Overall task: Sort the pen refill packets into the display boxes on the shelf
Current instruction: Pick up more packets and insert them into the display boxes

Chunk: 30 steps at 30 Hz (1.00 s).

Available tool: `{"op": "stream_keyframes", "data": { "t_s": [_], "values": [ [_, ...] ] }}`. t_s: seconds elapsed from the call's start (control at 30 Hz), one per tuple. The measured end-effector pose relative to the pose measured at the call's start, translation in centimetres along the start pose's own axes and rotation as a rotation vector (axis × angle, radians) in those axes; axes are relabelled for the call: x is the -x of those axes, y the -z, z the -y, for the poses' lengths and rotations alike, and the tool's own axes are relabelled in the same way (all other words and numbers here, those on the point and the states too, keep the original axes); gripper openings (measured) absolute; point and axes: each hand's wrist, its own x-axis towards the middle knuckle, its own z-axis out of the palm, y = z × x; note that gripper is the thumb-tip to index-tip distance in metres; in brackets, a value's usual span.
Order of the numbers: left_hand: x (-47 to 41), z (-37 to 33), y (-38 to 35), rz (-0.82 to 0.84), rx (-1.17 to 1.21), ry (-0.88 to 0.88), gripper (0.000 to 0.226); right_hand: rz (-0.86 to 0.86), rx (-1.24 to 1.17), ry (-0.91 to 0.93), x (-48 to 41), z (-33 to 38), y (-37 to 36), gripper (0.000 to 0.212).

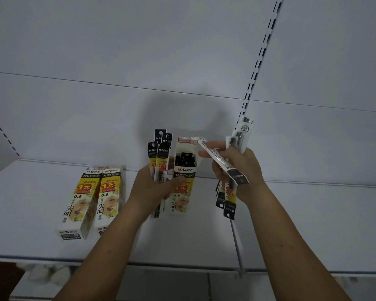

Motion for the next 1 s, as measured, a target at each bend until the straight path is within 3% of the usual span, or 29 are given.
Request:
{"op": "stream_keyframes", "data": {
  "t_s": [0.43, 0.53, 0.67, 0.87, 0.93, 1.0],
  "values": [
    [-0.4, 0.6, 0.0, -0.002, 0.041, 0.008, 0.015, -0.164, 0.121, 0.109, 0.1, -0.3, 0.4, 0.023],
    [-0.5, 0.6, 0.0, -0.007, 0.033, 0.012, 0.017, -0.170, 0.194, 0.152, 0.0, -0.7, 0.4, 0.006],
    [-0.5, 0.6, 0.0, -0.028, 0.027, 0.023, 0.022, -0.195, 0.264, 0.231, -0.1, -1.3, 0.5, 0.025],
    [-0.3, 0.7, 0.4, -0.019, 0.029, 0.010, 0.051, -0.158, 0.236, 0.214, 0.3, -2.1, 0.4, 0.030],
    [-0.4, 0.7, 0.7, -0.030, 0.046, 0.001, 0.054, -0.156, 0.219, 0.203, 0.5, -2.2, 0.2, 0.019],
    [-0.4, 0.5, 0.9, -0.045, 0.043, -0.006, 0.054, -0.143, 0.213, 0.192, 0.8, -2.2, -0.1, 0.028]
  ]
}}
